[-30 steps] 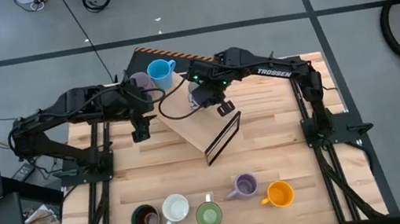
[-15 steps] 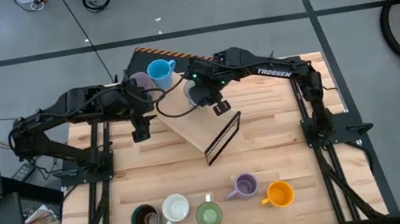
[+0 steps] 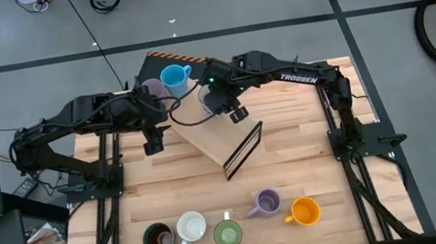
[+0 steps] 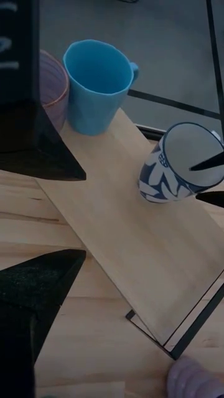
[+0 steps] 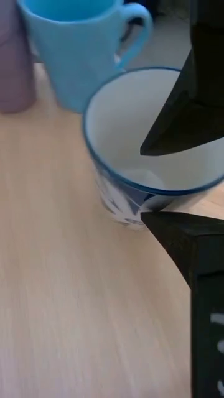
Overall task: Place coffee mugs
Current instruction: Put the blue mug on the shelf
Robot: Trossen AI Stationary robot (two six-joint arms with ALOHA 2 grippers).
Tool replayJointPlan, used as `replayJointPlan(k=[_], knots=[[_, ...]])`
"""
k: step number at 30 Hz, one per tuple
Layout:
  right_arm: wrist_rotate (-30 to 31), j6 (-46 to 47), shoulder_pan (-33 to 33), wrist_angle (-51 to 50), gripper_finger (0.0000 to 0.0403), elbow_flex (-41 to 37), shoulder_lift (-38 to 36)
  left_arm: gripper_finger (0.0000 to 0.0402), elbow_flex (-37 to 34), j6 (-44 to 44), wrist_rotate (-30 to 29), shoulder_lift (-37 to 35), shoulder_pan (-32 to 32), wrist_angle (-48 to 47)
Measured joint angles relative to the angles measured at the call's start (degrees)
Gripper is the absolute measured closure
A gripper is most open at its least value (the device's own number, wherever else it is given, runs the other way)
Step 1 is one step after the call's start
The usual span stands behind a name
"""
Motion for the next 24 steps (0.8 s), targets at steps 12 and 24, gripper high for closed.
replayJointPlan(k=[12,24], knots=[[-8.1,-14.58,-3.07,1.91,0.0241,0.0,0.0,0.0205,0.0,0.0,0.0,0.0,0.02,0.0],[-8.92,-22.76,-3.32,8.68,0.0241,-5.84,0.15,0.0205,0.0,-0.01,0.02,0.04,0.02,0.46]])
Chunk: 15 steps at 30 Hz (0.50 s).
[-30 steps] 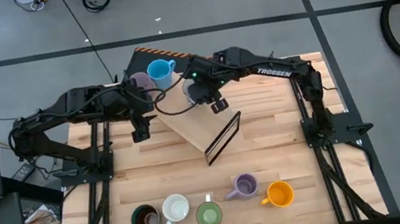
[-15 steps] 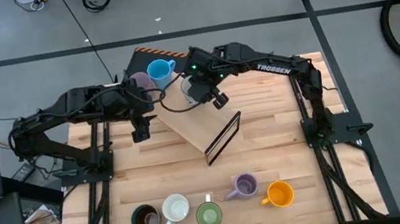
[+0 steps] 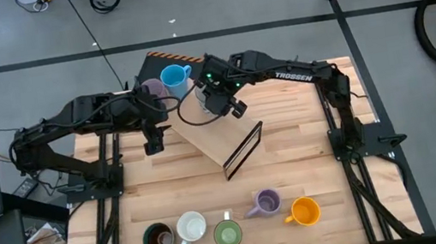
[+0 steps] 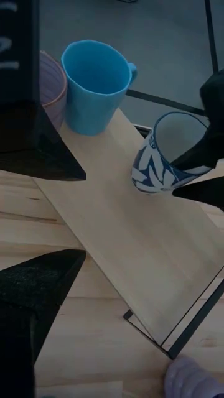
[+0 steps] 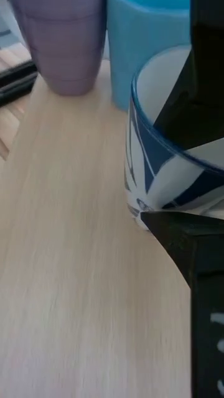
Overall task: Place coffee mugs
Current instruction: Put the blue mug on the shelf
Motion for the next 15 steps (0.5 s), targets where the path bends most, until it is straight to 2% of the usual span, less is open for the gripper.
replayJointPlan(k=[15], knots=[[-0.22,-5.21,-0.06,6.54,0.0241,0.12,-0.13,0.0205,-0.01,0.04,-0.02,0.02,0.0,-0.01]])
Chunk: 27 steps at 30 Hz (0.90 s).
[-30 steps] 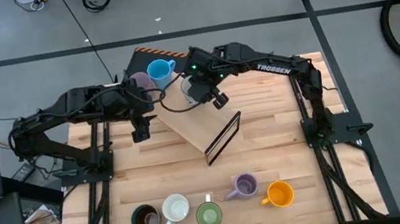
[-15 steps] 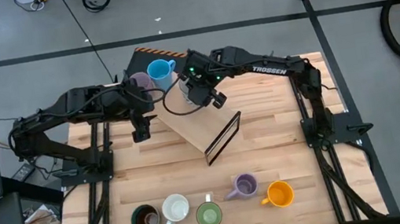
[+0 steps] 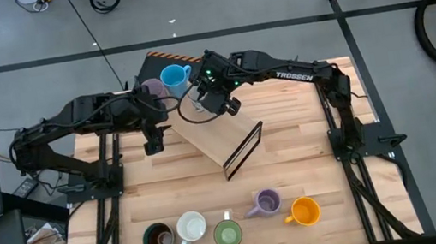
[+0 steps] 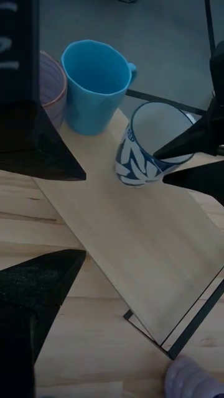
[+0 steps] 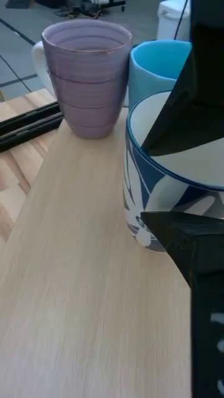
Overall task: Place coffee mugs
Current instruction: Put the blue mug on the shelf
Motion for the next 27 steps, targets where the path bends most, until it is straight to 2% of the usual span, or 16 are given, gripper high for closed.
replayJointPlan(k=[27], knots=[[0.34,-2.54,-1.7,3.61,0.0241,0.01,0.0,0.0205,0.01,0.01,0.01,0.0,0.0,-0.01]])
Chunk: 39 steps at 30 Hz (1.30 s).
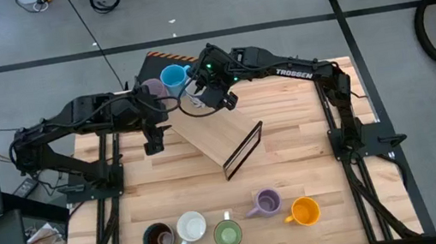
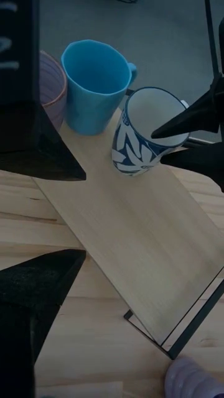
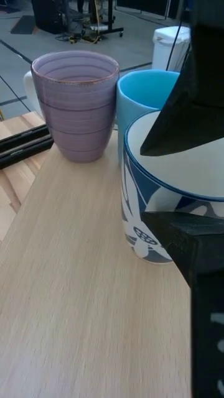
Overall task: Place coffee mugs
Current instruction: Put the blue mug on the shelf, then put the light green mug on the shelf
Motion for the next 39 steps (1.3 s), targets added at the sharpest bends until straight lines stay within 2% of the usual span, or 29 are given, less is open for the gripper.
replayJointPlan(k=[13,26,31,39], knots=[[6.03,5.14,1.66,-0.8,0.0241,0.02,-1.0,0.0205,-0.01,-0.37,0.01,0.04,-0.02,-0.63],[5.66,9.97,2.01,-1.78,0.0241,0.04,-6.22,0.0205,-0.01,-0.39,0.01,0.04,0.0,-0.98],[6.12,17.74,2.88,-1.97,0.0241,0.04,-8.57,0.0205,-0.01,-0.37,0.01,0.04,-0.02,-0.97],[6.36,36.44,4.89,-2.25,0.0241,0.04,-12.3,0.0205,-0.01,-0.42,0.01,0.04,-0.01,0.26]])
